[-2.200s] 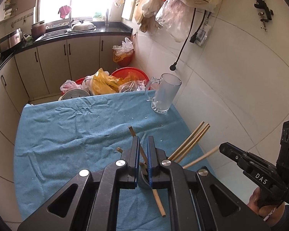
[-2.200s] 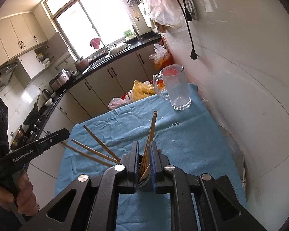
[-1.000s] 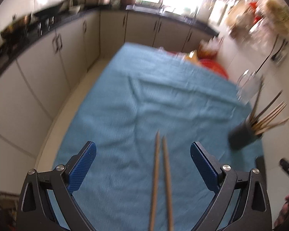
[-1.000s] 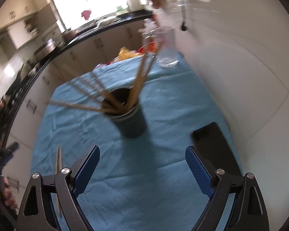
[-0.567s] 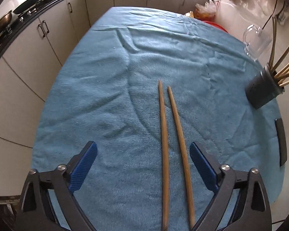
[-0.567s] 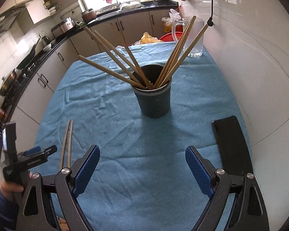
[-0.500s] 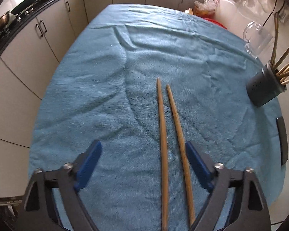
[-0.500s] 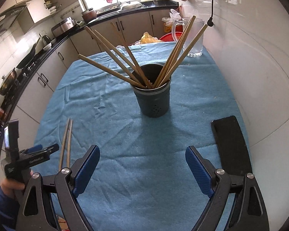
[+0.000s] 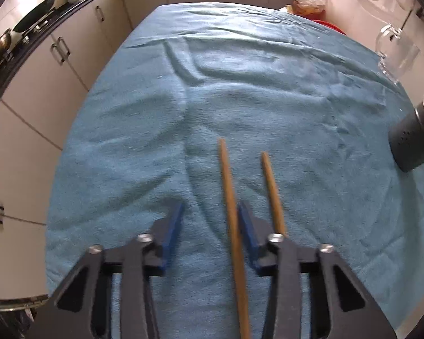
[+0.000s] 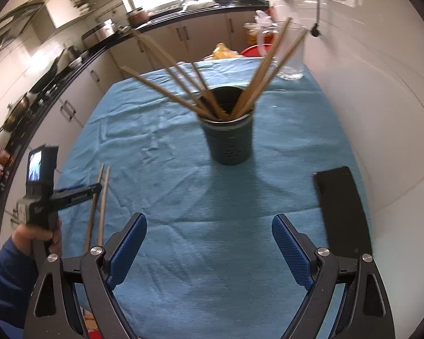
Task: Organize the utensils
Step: 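Close the left tool on one chopstick while the right tool closes on the other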
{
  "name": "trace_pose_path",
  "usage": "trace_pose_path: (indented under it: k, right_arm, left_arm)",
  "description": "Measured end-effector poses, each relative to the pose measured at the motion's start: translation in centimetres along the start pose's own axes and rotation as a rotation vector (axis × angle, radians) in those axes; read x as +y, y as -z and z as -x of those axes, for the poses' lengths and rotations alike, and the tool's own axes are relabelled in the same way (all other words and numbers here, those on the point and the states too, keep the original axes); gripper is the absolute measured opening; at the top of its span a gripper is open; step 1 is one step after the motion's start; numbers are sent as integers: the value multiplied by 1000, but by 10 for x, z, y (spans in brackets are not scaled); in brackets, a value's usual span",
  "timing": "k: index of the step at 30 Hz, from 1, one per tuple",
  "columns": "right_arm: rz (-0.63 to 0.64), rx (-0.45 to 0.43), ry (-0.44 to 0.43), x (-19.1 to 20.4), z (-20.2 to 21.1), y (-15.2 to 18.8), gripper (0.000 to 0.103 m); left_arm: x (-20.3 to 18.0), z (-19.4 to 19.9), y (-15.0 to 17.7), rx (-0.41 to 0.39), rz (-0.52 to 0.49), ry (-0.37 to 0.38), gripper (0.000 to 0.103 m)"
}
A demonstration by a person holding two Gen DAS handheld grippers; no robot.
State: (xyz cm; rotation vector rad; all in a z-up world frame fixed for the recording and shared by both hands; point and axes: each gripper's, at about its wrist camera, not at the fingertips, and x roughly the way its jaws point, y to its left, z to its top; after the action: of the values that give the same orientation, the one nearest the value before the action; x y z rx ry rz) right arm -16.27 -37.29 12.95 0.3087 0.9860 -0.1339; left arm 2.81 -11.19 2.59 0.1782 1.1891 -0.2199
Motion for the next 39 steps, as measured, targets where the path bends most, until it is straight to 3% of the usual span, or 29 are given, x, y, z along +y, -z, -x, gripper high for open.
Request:
trace_pose_path:
  k: [8,16,21,23,29,36,39]
  right_arm:
    - [90,49,-80,43,-24,-3,90]
    - [53,201,-253,98,-81,-24,71]
    - [43,289,-300,142,-127,-42,62]
    - [38,333,-309,154,-145,-47,53]
    - [58,415,-228,185,-190,-48,47]
    - [104,460,-160,207,-214,-38,17]
    - [139,443,-126,214,-215,-35,8]
  left_arm:
    - [47,13,30,17,81,-25,28]
    - [72,22,57,34,95,-24,27]
    - [77,26,65,40,85,2,26]
    - [80,27,67,41,86,16,26]
    - [84,27,69,42,87,47,26]
    - [82,26,67,41,72,48,26]
    - [82,24,64,31,69,43,19]
